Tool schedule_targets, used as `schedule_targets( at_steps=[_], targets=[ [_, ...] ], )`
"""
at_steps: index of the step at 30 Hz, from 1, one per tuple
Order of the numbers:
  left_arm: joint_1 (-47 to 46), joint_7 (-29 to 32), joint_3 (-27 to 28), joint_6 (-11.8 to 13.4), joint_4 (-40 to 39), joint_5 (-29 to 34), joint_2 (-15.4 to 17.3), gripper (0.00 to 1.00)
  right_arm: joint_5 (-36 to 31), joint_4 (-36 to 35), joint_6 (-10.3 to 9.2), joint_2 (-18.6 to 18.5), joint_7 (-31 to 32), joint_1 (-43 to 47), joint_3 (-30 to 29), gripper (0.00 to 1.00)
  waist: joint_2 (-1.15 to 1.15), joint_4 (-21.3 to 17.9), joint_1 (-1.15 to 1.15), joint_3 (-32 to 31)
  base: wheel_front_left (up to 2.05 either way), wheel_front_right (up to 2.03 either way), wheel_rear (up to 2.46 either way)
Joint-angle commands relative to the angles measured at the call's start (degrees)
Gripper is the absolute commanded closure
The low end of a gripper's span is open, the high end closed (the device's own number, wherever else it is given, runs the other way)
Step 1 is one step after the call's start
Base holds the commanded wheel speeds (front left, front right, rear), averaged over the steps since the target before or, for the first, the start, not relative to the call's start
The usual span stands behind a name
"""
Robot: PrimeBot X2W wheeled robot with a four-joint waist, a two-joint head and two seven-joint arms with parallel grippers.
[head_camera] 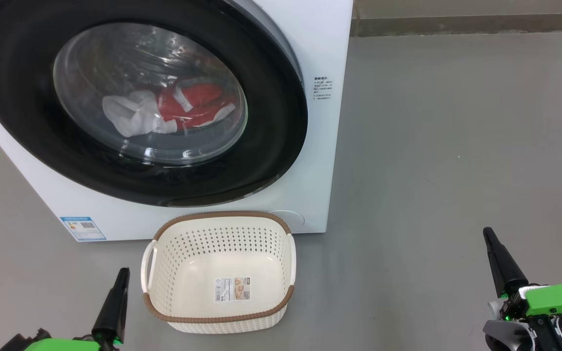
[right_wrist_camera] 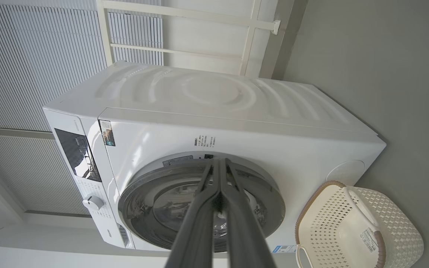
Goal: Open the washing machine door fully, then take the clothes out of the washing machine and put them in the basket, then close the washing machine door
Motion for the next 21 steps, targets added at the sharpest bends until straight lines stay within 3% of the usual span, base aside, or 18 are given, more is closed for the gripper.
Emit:
schedule_targets(
  at_steps=[1,18,19,21],
  targets=[
    [-2.3,0.3,2.0,-0.4,-1.2,0.5,0.7,1.0,-0.5,-1.6,0.46,-0.4,0.3,-2.4,1.1,1.0,0.0,0.0,0.0,0.0,0.0,0.0,0.0],
    [-2.3,0.4,2.0,-0.4,-1.2,0.5,0.7,1.0,-0.7,-1.6,0.46,-0.3,0.5,-2.4,0.9,1.0,0.0,0.0,0.0,0.0,0.0,0.0,0.0],
    [0.0,0.1,0.1,0.0,0.0,0.0,0.0,0.0,-0.4,0.0,0.0,0.1,0.0,0.0,-0.2,0.0,0.0,0.0,0.0,0.0,0.0,0.0,0.0],
    [0.6,0.0,-0.1,0.0,1.1,0.0,-0.3,0.0,-0.4,1.3,-0.05,0.5,0.0,0.4,-0.1,0.0,0.0,0.0,0.0,0.0,0.0,0.0,0.0]
  ],
)
